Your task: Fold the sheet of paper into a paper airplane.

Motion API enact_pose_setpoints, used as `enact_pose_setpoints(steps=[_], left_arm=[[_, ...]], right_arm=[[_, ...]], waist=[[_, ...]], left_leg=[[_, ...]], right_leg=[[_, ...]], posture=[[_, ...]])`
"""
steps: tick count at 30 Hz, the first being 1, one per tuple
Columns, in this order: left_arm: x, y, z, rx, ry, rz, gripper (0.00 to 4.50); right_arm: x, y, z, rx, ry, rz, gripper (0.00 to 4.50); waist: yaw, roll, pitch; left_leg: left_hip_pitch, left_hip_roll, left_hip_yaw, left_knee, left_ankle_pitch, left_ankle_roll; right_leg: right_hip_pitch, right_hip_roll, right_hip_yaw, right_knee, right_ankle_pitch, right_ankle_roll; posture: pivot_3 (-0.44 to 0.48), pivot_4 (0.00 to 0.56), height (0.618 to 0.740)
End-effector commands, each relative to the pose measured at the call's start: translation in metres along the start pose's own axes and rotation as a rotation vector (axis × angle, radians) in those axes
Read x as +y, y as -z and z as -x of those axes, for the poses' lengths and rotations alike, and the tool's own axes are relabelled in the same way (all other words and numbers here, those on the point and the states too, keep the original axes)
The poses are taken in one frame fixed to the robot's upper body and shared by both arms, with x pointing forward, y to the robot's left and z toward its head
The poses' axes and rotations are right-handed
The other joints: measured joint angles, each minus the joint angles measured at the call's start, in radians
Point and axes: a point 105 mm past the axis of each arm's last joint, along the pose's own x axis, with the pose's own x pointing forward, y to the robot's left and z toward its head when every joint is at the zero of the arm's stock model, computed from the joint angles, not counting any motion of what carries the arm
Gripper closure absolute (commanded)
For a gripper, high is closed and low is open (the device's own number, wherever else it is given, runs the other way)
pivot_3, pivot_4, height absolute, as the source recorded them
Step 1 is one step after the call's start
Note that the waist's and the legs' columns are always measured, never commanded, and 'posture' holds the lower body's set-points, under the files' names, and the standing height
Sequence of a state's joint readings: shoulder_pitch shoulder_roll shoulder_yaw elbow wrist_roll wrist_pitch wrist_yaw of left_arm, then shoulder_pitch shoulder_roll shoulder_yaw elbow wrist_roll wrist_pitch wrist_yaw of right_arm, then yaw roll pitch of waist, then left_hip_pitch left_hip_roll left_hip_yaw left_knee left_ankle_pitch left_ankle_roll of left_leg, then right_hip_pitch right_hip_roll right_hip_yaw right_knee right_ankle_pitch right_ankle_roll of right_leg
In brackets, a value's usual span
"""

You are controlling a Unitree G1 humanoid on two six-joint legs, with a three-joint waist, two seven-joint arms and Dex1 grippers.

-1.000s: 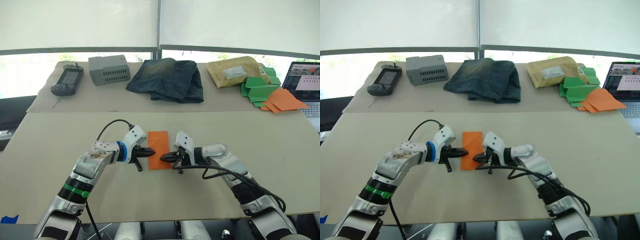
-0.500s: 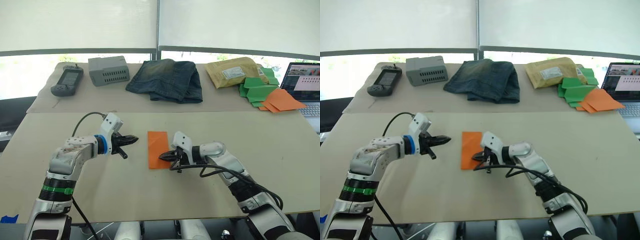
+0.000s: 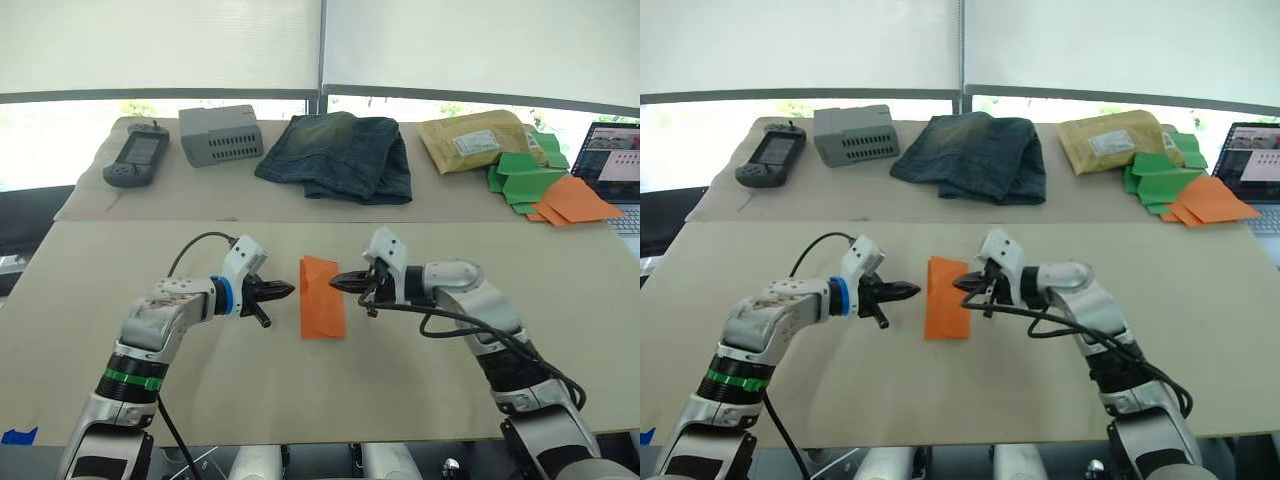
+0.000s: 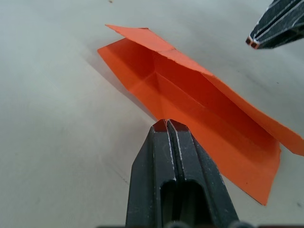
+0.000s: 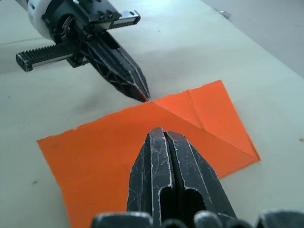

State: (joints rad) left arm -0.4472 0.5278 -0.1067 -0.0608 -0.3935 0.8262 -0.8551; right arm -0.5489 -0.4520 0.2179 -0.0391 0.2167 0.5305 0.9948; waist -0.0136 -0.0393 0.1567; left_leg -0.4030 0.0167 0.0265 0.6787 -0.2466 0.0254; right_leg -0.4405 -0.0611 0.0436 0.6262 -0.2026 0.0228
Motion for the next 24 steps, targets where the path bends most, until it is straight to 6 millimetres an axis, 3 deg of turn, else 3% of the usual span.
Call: enact_pose_setpoints(steps=[1,12,17,24], left_arm=[[-0.012,-0.017,-0.009,-0.04,0.062,-0.052,4.5],[-0.04,-0.02,-0.051,-0.019,0.212,-0.117,4.5],[-0.051,-0.02,-0.075,-0.007,0.26,-0.14,4.5],[-0.062,-0.003,-0.095,0.042,0.309,-0.131,4.5]], right_arm=[[-0.008,-0.02,0.009,-0.04,0.04,0.053,4.46],[-0.033,-0.019,0.043,0.001,0.223,0.041,4.46],[-0.032,-0.027,0.059,-0.012,0.286,0.03,4.46],[-0.023,-0.042,0.074,-0.035,0.347,0.046,4.46]], waist=[[0.001,0.0,0.0],[0.001,0.0,0.0],[0.002,0.0,0.0],[0.001,0.0,0.0]], left_leg=[[0.0,0.0,0.0,0.0,0.0,0.0],[-0.001,-0.002,0.001,0.001,0.0,0.0],[-0.001,-0.002,0.001,0.001,0.0,0.0],[-0.002,-0.002,0.001,0.001,0.0,0.0]], right_leg=[[0.0,0.0,0.0,0.0,0.0,0.0],[0.0,0.001,0.0,0.0,0.0,0.001],[0.0,0.001,0.0,0.0,0.0,0.001],[0.0,0.001,0.0,0.0,0.0,0.001]], posture=[[0.0,0.15,0.722],[0.0,0.15,0.722],[0.0,0.15,0.722],[0.0,0.15,0.722]])
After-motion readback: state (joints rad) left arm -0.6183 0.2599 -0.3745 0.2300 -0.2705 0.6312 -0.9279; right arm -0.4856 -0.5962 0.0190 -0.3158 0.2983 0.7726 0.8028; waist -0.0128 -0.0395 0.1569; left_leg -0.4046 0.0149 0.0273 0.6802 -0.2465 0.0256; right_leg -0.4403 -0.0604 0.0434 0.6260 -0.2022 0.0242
